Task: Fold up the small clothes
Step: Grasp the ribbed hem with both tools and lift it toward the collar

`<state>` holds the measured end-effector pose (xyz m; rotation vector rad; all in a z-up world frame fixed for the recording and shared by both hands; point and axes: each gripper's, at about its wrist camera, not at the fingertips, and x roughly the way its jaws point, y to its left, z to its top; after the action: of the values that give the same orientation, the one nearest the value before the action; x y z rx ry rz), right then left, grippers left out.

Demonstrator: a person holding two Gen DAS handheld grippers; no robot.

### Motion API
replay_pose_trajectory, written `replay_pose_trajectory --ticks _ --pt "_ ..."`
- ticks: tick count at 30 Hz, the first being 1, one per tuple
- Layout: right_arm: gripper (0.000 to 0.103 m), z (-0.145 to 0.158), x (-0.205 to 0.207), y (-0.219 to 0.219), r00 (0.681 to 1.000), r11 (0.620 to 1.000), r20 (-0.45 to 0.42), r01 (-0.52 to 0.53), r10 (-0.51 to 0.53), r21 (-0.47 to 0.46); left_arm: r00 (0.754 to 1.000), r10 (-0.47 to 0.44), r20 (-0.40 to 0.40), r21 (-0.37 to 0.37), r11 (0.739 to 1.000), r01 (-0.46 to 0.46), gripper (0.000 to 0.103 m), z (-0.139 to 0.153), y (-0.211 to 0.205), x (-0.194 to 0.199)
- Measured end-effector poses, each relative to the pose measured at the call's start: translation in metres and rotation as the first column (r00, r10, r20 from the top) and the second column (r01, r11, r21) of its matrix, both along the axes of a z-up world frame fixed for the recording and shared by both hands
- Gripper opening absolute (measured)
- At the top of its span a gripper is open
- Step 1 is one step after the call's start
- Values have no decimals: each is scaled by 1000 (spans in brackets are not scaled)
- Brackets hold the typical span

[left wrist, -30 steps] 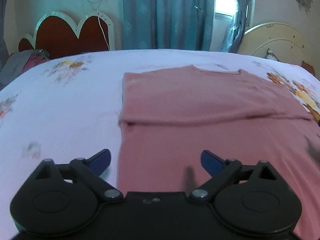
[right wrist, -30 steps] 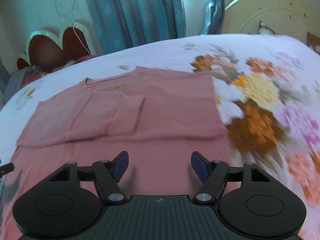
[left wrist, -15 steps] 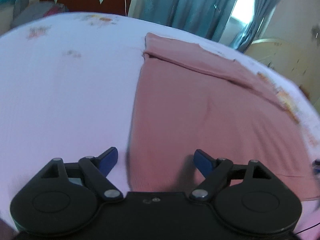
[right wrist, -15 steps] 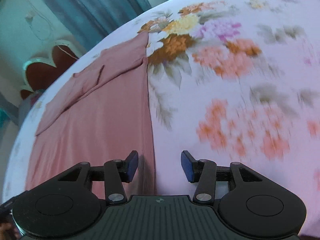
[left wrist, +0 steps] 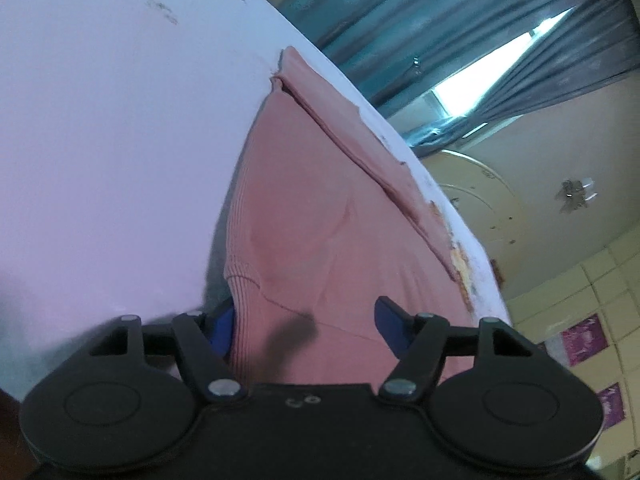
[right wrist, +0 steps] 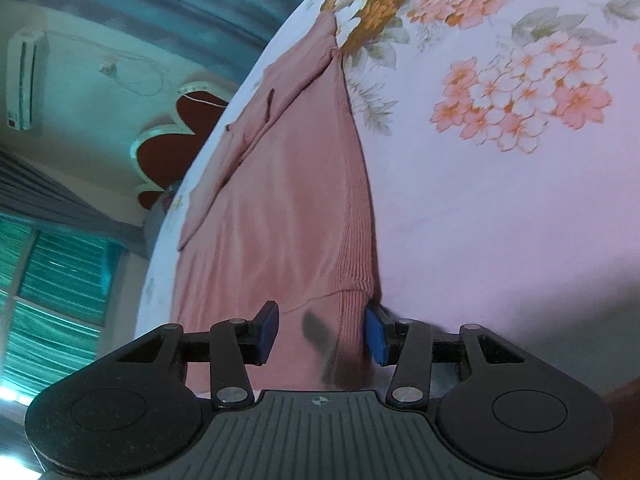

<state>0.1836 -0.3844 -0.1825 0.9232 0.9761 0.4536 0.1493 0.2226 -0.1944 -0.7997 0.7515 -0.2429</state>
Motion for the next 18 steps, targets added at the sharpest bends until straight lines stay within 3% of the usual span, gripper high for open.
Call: replay_pose_trajectory --ticks 4,6,7,8,9,12,14,16,18 --pt "42 1 -2 4 999 999 11 -49 49 -4 998 -60 -22 4 998 60 48 -5 -7 -1" --pt "25 -3 0 5 999 999 1 -47 47 -17 998 -52 -21 15 999 52 44 -7 -9 0" --pt "21 -7 3 4 999 999 -4 -34 34 -9 999 -42 -22 9 999 42 37 -9 -9 3" --pt "9 -9 5 4 1000 1000 -9 -23 23 -8 999 -31 -25 19 999 31 25 -9 -10 6" --pt "7 -8 7 5 1000 1000 -1 -20 20 -15 1000 -15 -22 42 999 16 4 -7 -11 7" --pt "6 7 -8 -10 994 998 103 28 -34 58 995 44 91 6 999 -45 4 8 -5 -8" --pt "6 8 -12 -12 994 1000 108 24 -23 -1 999 20 42 62 998 -23 5 1 -8 -5" --pt "6 -8 -5 -2 999 996 30 -22 25 -91 999 2 -39 113 994 3 5 -15 -16 4" --pt "6 -8 -1 -3 999 998 44 8 -6 -58 999 43 -25 58 997 -42 4 -18 -14 3"
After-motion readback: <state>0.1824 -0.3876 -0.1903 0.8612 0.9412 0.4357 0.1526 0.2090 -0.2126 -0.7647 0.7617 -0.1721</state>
